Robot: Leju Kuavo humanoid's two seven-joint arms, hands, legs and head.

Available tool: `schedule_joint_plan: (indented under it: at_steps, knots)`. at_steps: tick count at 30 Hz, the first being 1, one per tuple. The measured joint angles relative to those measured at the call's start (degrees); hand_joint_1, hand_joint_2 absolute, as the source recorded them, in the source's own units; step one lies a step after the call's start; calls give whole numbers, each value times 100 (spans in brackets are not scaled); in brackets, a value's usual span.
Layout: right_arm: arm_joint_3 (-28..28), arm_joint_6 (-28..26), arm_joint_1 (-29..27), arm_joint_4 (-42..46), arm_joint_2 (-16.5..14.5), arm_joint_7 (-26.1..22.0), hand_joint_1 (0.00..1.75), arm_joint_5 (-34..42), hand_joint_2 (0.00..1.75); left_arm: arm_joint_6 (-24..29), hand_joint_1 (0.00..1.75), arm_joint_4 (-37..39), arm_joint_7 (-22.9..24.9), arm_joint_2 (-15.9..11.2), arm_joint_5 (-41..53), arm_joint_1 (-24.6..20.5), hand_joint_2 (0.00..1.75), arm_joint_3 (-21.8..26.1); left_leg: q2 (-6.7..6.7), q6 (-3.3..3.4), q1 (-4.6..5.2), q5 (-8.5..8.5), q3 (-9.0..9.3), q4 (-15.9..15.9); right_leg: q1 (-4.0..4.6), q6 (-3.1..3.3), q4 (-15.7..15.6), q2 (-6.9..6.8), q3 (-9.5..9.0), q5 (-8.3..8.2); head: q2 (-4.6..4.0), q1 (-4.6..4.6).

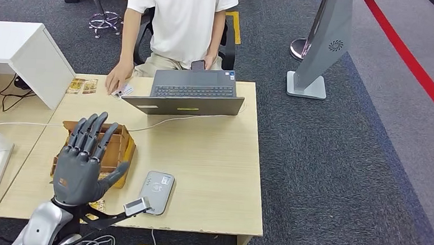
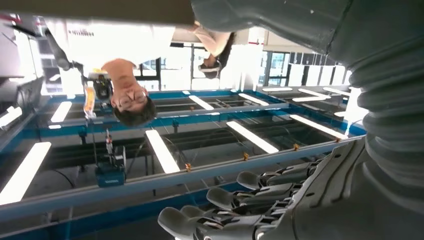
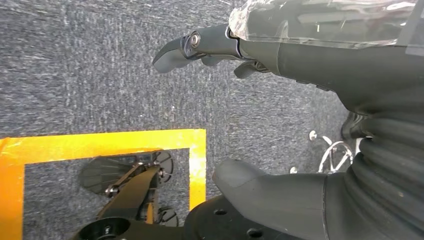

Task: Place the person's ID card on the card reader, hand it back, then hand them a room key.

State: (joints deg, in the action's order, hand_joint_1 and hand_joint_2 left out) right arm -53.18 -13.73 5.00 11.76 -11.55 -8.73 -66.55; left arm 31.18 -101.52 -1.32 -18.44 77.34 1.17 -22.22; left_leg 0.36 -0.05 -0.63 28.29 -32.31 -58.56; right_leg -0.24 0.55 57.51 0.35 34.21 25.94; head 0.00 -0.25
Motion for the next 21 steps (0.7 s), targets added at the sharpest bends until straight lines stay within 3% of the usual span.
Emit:
schedule_joint_plan:
  at_steps: [9, 15, 21]
  knots:
    - [0, -168, 53, -15, -3, 92, 0, -17, 175, 742, 0, 918, 455, -79, 59, 986, 175, -130, -4, 5, 1, 3, -3, 0, -1, -2, 0, -7, 2, 2, 0, 4]
    - [0, -188, 60, -17, -3, 130, 0, -23, 175, 814, 0, 1273, 634, -100, 271, 1256, 175, -113, -6, 5, 0, 3, -5, 0, 0, -2, 0, -11, 1, 3, 0, -1]
    - [2, -186, 69, -22, -3, 133, 0, -84, 175, 825, 0, 1401, 385, -57, 427, 1441, 175, 236, -12, 5, 0, 2, -6, 0, 0, -2, 0, -16, -1, 3, 0, 1]
